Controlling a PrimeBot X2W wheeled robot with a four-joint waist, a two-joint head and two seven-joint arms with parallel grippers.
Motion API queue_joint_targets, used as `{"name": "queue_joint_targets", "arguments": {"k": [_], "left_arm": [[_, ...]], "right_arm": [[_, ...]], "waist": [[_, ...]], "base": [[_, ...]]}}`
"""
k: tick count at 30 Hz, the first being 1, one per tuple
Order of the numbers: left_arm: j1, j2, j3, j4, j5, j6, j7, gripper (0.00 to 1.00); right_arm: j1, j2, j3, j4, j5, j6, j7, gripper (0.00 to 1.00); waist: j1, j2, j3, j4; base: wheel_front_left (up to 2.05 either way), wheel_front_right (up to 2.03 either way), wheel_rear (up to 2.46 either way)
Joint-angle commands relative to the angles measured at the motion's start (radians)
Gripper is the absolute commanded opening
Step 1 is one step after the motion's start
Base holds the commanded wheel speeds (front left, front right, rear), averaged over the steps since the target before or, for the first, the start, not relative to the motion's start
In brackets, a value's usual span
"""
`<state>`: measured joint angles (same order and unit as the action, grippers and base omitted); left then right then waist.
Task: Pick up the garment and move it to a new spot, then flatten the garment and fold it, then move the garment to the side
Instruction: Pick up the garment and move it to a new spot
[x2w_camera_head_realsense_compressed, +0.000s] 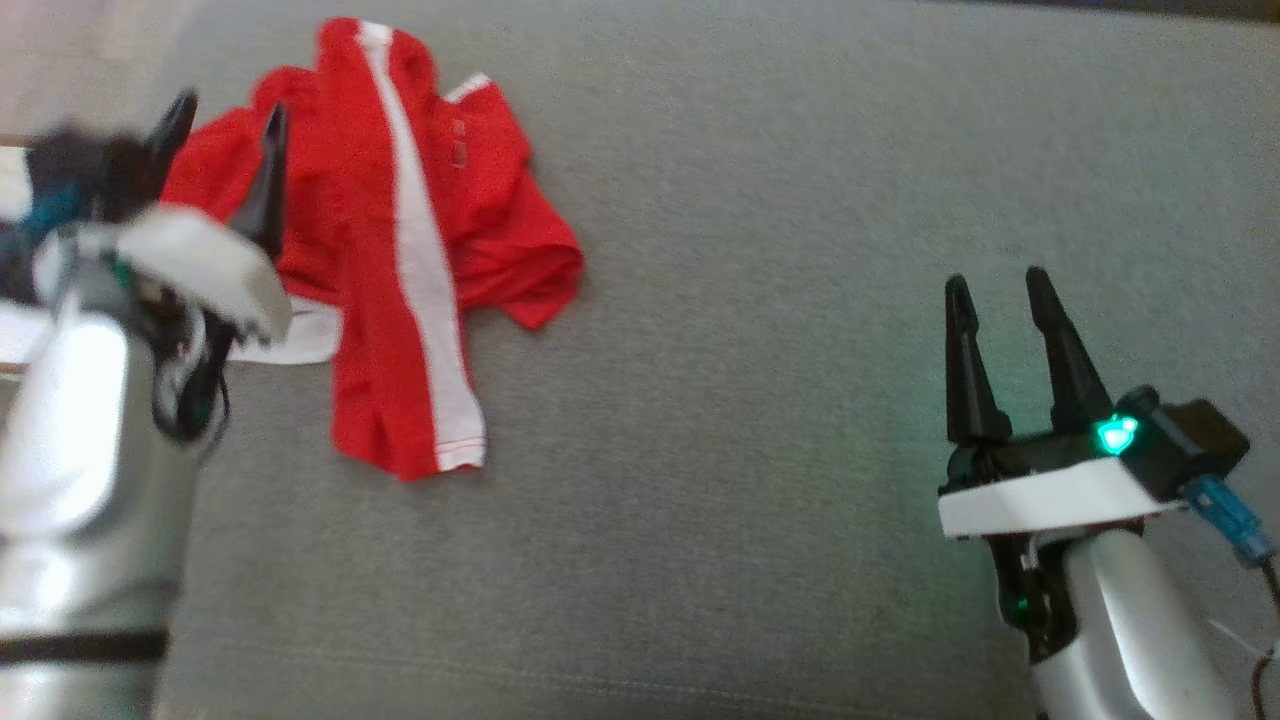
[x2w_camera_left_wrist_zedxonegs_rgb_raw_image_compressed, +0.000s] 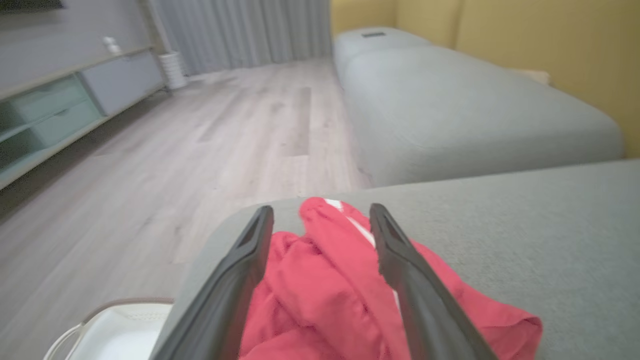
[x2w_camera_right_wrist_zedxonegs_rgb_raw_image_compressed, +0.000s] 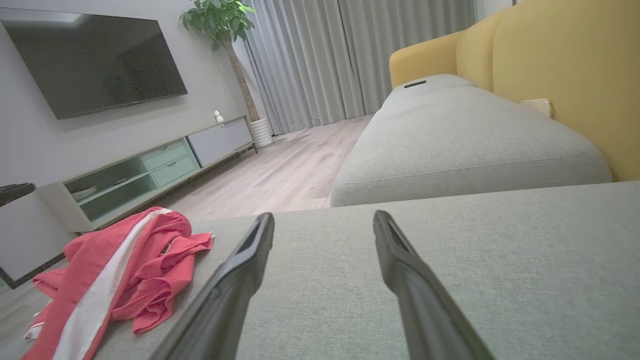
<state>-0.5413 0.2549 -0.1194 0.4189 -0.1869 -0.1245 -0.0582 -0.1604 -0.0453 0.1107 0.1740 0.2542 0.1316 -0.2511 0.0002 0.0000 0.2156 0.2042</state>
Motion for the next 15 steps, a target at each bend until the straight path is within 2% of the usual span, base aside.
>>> {"name": "queue_joint_targets", "arguments": {"k": [1, 3, 4, 6, 10, 15], "left_arm": [[-0.107, 0.071, -0.018, 0.002, -0.033, -0.005, 0.055, 1.00], [-0.191, 0.118, -0.088, 0.046, -0.076, -0.006, 0.125, 1.00], [-0.267, 0.159, -0.149, 0.085, -0.122, -0.006, 0.185, 1.00], [-0.334, 0.196, -0.213, 0.118, -0.163, -0.006, 0.233, 1.00], [-0.433, 0.252, -0.306, 0.191, -0.233, -0.006, 0.307, 1.00], [-0.514, 0.296, -0.387, 0.281, -0.294, -0.006, 0.343, 1.00]], "right_arm": [[-0.044, -0.005, 0.022, -0.042, -0.006, -0.001, -0.011, 1.00], [-0.058, -0.005, 0.023, -0.052, -0.008, -0.001, -0.011, 1.00], [-0.069, -0.005, 0.027, -0.060, -0.006, -0.001, -0.011, 1.00], [-0.077, -0.005, 0.034, -0.065, -0.004, -0.001, -0.011, 1.00], [-0.088, -0.005, 0.053, -0.065, -0.007, -0.001, -0.011, 1.00], [-0.094, -0.005, 0.064, -0.069, 0.002, -0.001, -0.011, 1.00]], "waist": [[-0.0002, 0.0000, 0.071, -0.066], [-0.0002, 0.0000, 0.099, -0.088], [-0.0002, 0.0000, 0.126, -0.111], [-0.0002, 0.0000, 0.151, -0.132], [-0.0002, 0.0000, 0.189, -0.168], [-0.0002, 0.0000, 0.214, -0.198]], "base": [[0.00, 0.00, 0.00], [0.00, 0.00, 0.00], [0.00, 0.00, 0.00], [0.00, 0.00, 0.00], [0.00, 0.00, 0.00], [0.00, 0.00, 0.00]]}}
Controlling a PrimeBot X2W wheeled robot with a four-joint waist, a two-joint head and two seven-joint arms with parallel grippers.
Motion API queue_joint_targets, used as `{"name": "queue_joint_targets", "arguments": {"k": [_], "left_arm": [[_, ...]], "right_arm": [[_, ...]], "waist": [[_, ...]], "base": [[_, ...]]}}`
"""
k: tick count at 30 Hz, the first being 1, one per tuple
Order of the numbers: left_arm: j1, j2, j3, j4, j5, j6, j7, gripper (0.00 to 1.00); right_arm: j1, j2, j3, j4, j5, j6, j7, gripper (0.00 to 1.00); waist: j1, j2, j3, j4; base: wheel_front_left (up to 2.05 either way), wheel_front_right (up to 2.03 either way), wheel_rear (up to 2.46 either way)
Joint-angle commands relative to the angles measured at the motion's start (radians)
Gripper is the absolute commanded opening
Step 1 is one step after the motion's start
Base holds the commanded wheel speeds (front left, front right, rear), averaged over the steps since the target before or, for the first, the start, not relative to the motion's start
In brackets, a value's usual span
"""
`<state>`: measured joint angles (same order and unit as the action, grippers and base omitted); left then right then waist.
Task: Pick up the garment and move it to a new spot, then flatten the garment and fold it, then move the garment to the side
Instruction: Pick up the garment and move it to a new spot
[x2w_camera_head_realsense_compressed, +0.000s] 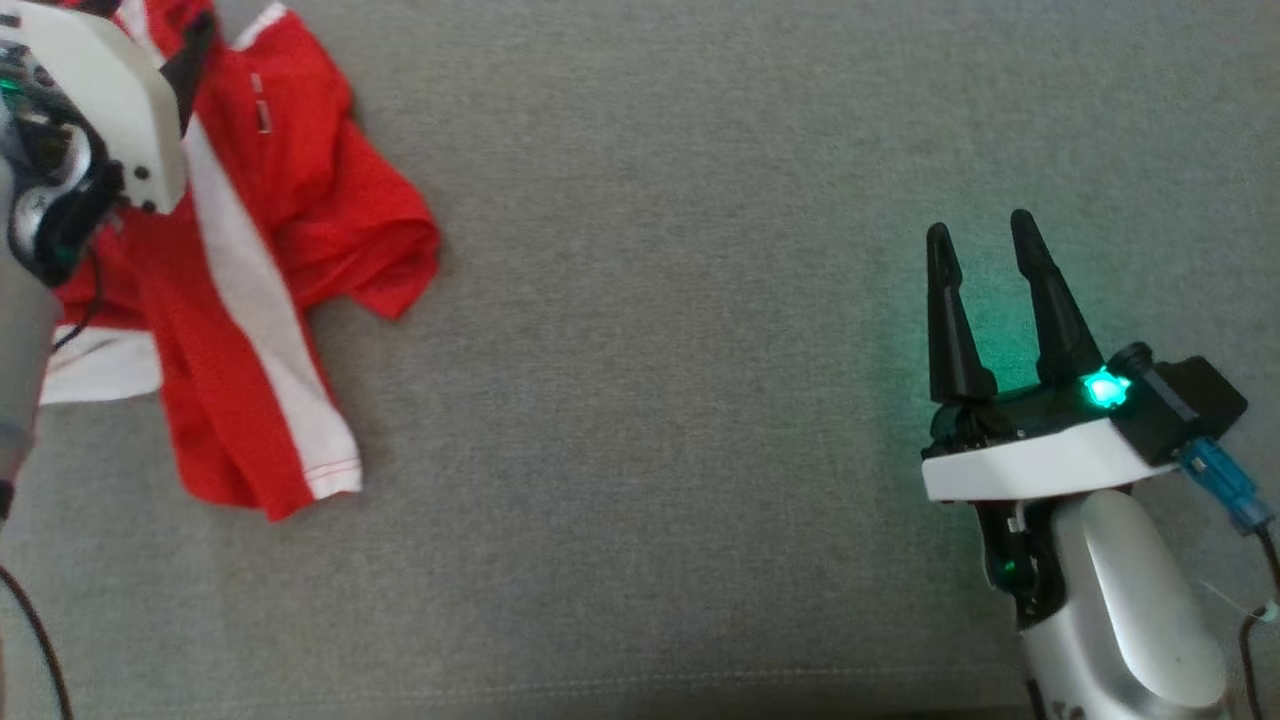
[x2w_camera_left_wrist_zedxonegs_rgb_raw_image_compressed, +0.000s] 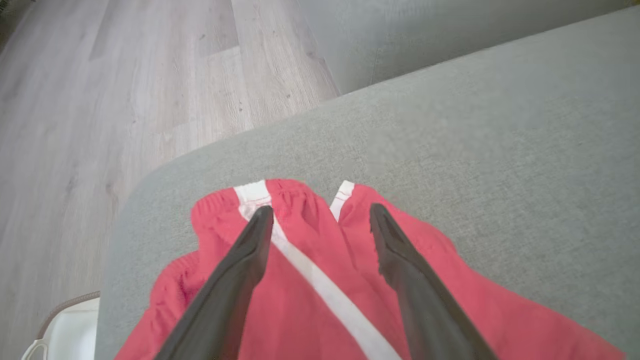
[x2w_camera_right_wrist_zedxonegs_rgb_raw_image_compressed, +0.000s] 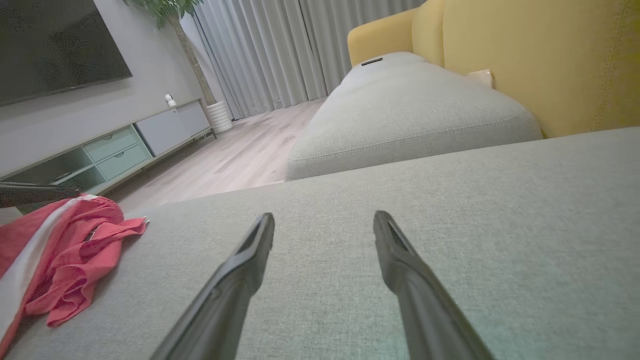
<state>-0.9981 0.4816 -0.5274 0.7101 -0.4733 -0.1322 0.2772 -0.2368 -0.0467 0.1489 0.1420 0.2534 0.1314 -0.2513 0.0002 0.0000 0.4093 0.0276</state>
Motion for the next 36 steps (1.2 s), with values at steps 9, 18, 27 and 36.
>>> {"name": "queue_joint_targets", "arguments": {"k": [9, 18, 27, 36], "left_arm": [[-0.117, 0.102, -0.078, 0.138, -0.052, 0.002, 0.057, 1.00], [-0.161, 0.078, -0.088, 0.190, -0.095, 0.002, -0.039, 0.00], [-0.218, 0.048, -0.085, 0.199, -0.087, 0.003, -0.200, 0.00], [-0.202, 0.032, -0.090, 0.129, -0.101, 0.003, -0.287, 0.00]], "right_arm": [[-0.023, -0.004, 0.029, -0.042, 0.010, -0.001, -0.010, 1.00], [-0.025, -0.004, 0.022, -0.025, 0.012, -0.001, -0.010, 1.00], [-0.002, -0.004, 0.025, 0.006, 0.020, -0.001, -0.010, 1.00], [0.043, -0.004, 0.022, 0.031, 0.042, -0.001, -0.010, 1.00]], "waist": [[-0.0002, 0.0000, 0.036, -0.034], [-0.0002, 0.0000, 0.023, -0.021], [-0.0002, 0.0000, -0.075, -0.002], [-0.0002, 0.0000, -0.195, 0.006]], "base": [[0.00, 0.00, 0.00], [0.00, 0.00, 0.00], [0.00, 0.00, 0.00], [0.00, 0.00, 0.00]]}}
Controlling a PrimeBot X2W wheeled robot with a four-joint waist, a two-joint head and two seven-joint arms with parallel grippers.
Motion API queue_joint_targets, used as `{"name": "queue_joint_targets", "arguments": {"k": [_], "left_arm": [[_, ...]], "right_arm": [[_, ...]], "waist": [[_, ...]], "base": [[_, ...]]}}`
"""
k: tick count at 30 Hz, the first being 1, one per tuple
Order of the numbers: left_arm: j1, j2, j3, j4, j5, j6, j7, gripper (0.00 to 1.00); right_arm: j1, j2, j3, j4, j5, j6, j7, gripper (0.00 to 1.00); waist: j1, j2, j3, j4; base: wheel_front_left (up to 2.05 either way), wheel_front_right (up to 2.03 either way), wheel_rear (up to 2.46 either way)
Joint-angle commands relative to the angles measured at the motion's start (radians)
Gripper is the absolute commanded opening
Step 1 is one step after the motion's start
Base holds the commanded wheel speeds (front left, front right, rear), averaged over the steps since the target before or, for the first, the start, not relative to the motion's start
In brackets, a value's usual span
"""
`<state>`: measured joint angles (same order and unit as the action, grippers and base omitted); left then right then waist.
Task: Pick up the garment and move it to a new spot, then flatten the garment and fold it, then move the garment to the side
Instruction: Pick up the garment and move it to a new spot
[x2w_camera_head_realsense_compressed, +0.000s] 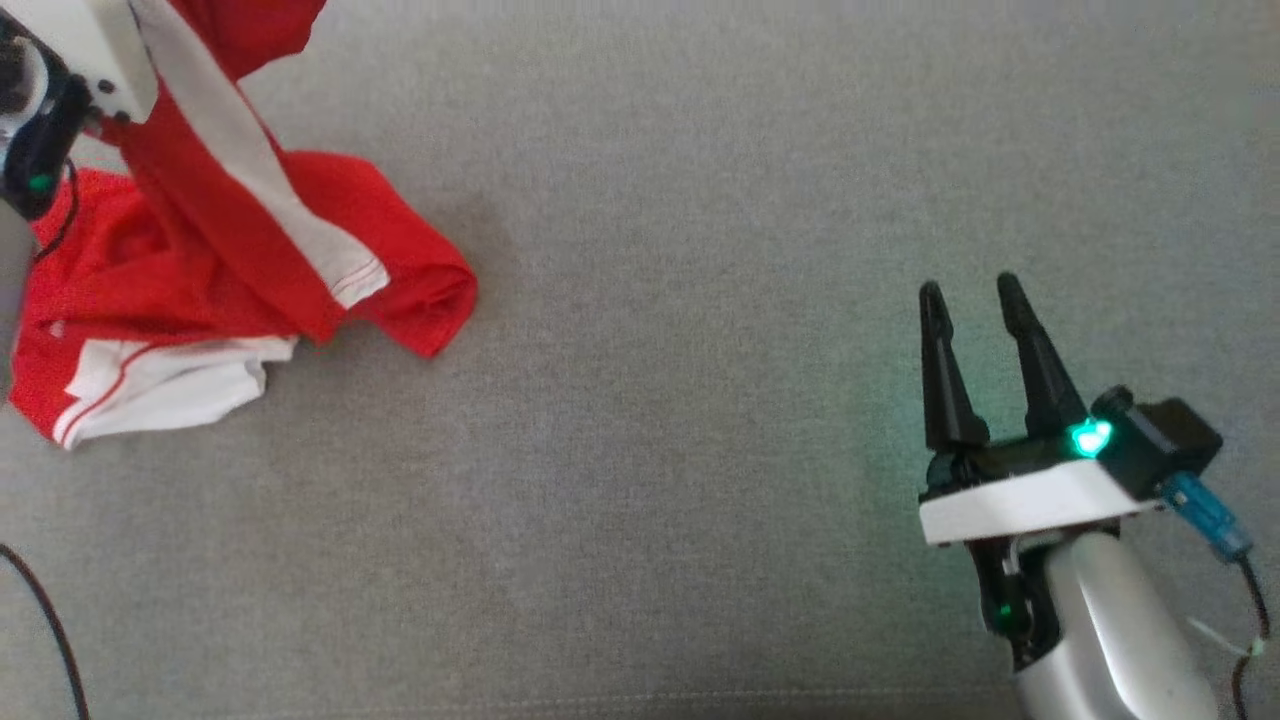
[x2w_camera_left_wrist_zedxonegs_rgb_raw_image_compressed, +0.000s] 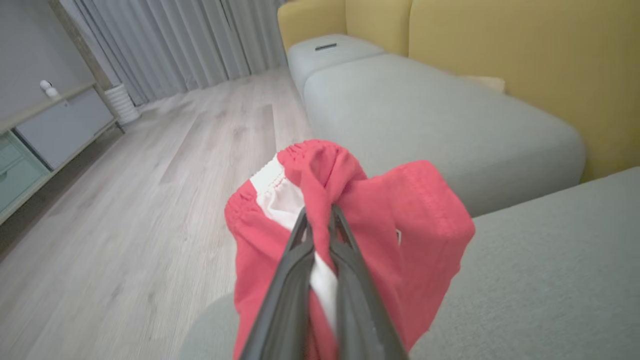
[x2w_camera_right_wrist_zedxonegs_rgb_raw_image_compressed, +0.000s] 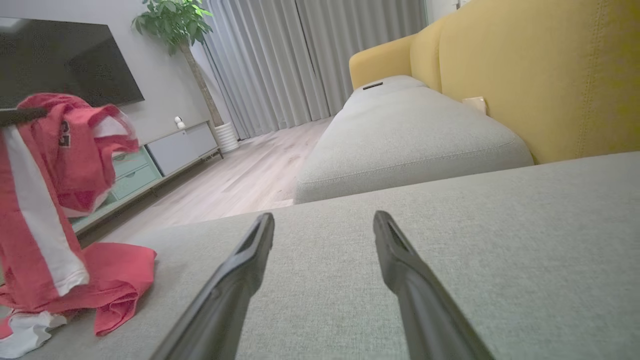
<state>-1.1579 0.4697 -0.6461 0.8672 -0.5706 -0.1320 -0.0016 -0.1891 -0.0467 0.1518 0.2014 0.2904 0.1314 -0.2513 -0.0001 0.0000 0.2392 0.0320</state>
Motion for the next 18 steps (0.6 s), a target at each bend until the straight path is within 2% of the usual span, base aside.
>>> {"name": "queue_joint_targets", "arguments": {"k": [1, 9, 18], "left_arm": [[-0.037, 0.042, 0.028, -0.041, -0.006, 0.005, -0.013, 0.00], [0.055, -0.007, 0.009, -0.201, -0.036, 0.029, 0.006, 0.00], [0.158, -0.108, -0.033, -0.355, -0.052, 0.091, 0.014, 0.00]], "right_arm": [[0.001, -0.004, 0.019, -0.027, 0.007, -0.001, -0.010, 1.00], [0.022, -0.004, 0.005, -0.028, 0.022, -0.001, -0.010, 1.00], [0.005, -0.004, 0.034, -0.033, 0.030, -0.001, -0.010, 1.00]], "waist": [[0.0001, 0.0000, -0.036, 0.000], [0.0001, 0.0000, -0.099, -0.034], [0.0001, 0.0000, -0.112, -0.141]], "base": [[0.00, 0.00, 0.00], [0.00, 0.00, 0.00], [0.00, 0.00, 0.00]]}}
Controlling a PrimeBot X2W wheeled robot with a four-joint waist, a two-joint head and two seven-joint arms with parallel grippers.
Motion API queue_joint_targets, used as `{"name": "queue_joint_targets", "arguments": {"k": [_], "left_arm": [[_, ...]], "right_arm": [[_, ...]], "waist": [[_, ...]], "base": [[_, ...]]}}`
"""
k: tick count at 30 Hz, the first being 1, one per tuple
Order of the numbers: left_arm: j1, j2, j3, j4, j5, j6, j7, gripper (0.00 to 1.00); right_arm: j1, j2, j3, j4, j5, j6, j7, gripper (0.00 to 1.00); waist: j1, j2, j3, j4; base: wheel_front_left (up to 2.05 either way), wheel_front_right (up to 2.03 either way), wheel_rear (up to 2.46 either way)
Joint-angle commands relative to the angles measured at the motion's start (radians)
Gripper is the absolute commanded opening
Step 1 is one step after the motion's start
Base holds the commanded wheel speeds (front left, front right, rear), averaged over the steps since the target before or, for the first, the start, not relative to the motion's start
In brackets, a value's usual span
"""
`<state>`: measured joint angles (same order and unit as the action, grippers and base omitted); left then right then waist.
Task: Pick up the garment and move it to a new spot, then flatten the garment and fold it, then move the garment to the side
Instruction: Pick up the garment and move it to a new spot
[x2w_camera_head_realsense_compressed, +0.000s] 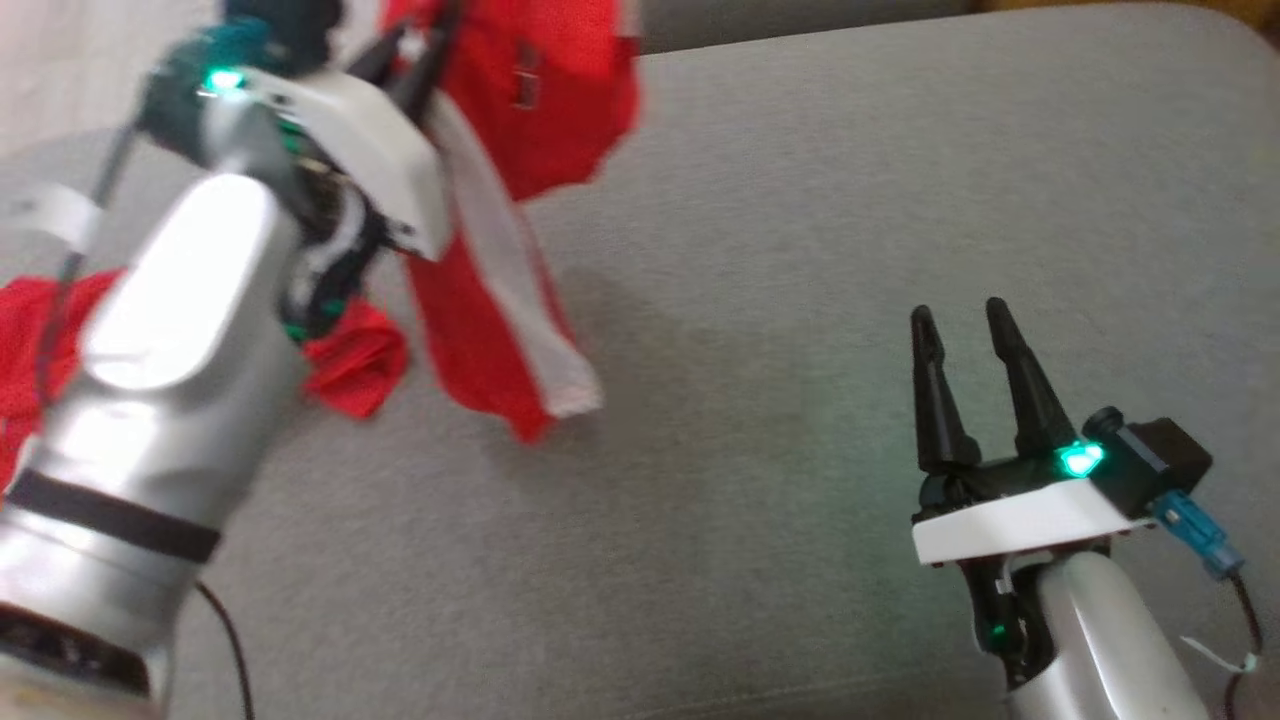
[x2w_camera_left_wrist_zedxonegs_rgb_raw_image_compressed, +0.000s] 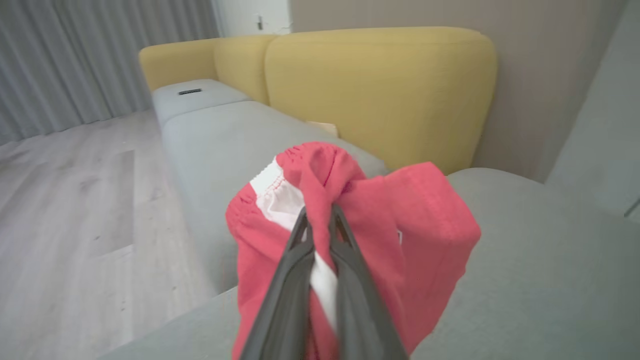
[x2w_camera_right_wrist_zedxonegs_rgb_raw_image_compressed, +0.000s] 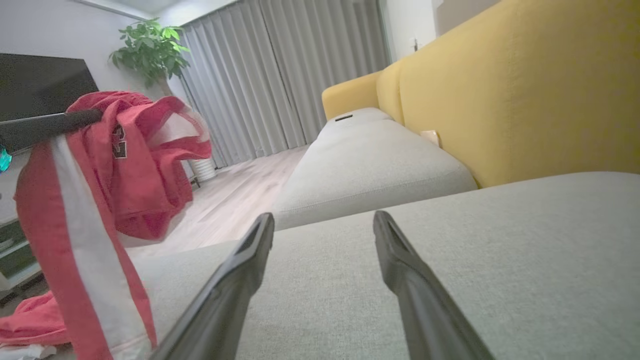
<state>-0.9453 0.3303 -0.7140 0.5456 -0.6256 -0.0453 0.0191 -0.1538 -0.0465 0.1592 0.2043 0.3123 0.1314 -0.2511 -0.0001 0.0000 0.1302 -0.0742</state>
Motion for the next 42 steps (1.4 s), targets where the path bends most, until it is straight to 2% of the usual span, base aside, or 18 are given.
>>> {"name": "queue_joint_targets", "arguments": {"k": [1, 8, 11, 13, 17, 21, 25, 29, 31, 36, 42], "left_arm": [[-0.045, 0.014, 0.026, -0.045, 0.003, 0.008, -0.007, 0.00], [-0.030, -0.143, -0.005, -0.074, -0.015, 0.052, -0.041, 0.00], [-0.046, -0.226, 0.017, -0.079, -0.064, 0.065, -0.065, 0.00], [-0.073, -0.254, 0.026, -0.089, -0.080, 0.081, -0.091, 0.00], [-0.113, -0.276, 0.038, -0.099, -0.120, 0.127, -0.152, 0.00], [-0.086, -0.279, 0.004, -0.053, -0.130, 0.160, -0.199, 0.00], [-0.006, -0.278, -0.028, 0.068, -0.118, 0.173, -0.235, 0.00], [0.083, -0.266, -0.066, 0.243, -0.089, 0.149, -0.263, 0.00], [0.102, -0.263, -0.081, 0.308, -0.073, 0.138, -0.269, 1.00], [0.108, -0.258, -0.086, 0.381, -0.036, 0.112, -0.279, 1.00], [0.119, -0.214, 0.006, 0.227, 0.060, 0.123, -0.280, 1.00]], "right_arm": [[-0.035, -0.004, 0.032, -0.039, 0.010, -0.001, -0.011, 1.00], [-0.060, -0.004, 0.057, -0.048, 0.032, -0.001, -0.011, 1.00], [-0.063, -0.004, 0.071, -0.052, 0.043, -0.001, -0.011, 1.00], [-0.063, -0.004, 0.074, -0.057, 0.049, -0.001, -0.011, 1.00], [-0.063, -0.004, 0.074, -0.067, 0.057, -0.001, -0.011, 1.00], [-0.062, -0.004, 0.077, -0.073, 0.061, -0.001, -0.011, 1.00], [-0.067, -0.004, 0.083, -0.078, 0.065, -0.001, -0.011, 1.00], [-0.077, -0.004, 0.083, -0.075, 0.065, -0.001, -0.011, 1.00], [-0.079, -0.004, 0.084, -0.074, 0.063, -0.001, -0.011, 1.00], [-0.076, -0.004, 0.072, -0.073, 0.053, -0.001, -0.011, 1.00], [-0.067, -0.004, 0.054, -0.066, 0.031, -0.001, -0.011, 1.00]], "waist": [[0.0001, 0.0000, -0.002, -0.050], [0.0001, 0.0000, 0.000, -0.148], [0.0001, 0.0000, -0.001, -0.178], [0.0001, 0.0000, -0.002, -0.191], [0.0001, 0.0000, -0.002, -0.207], [0.0001, 0.0000, 0.004, -0.215], [0.0001, 0.0000, 0.019, -0.221], [0.0001, 0.0000, 0.043, -0.222], [0.0001, 0.0000, 0.050, -0.219], [0.0001, 0.0000, 0.056, -0.192], [0.0001, 0.0000, 0.044, -0.129]], "base": [[0.00, 0.00, 0.00], [0.00, 0.00, 0.00], [0.00, 0.00, 0.00], [0.00, 0.00, 0.00], [0.00, 0.00, 0.00], [0.00, 0.00, 0.00], [0.00, 0.00, 0.00], [0.00, 0.00, 0.00], [0.00, 0.00, 0.00], [0.00, 0.00, 0.00], [0.00, 0.00, 0.00]]}}
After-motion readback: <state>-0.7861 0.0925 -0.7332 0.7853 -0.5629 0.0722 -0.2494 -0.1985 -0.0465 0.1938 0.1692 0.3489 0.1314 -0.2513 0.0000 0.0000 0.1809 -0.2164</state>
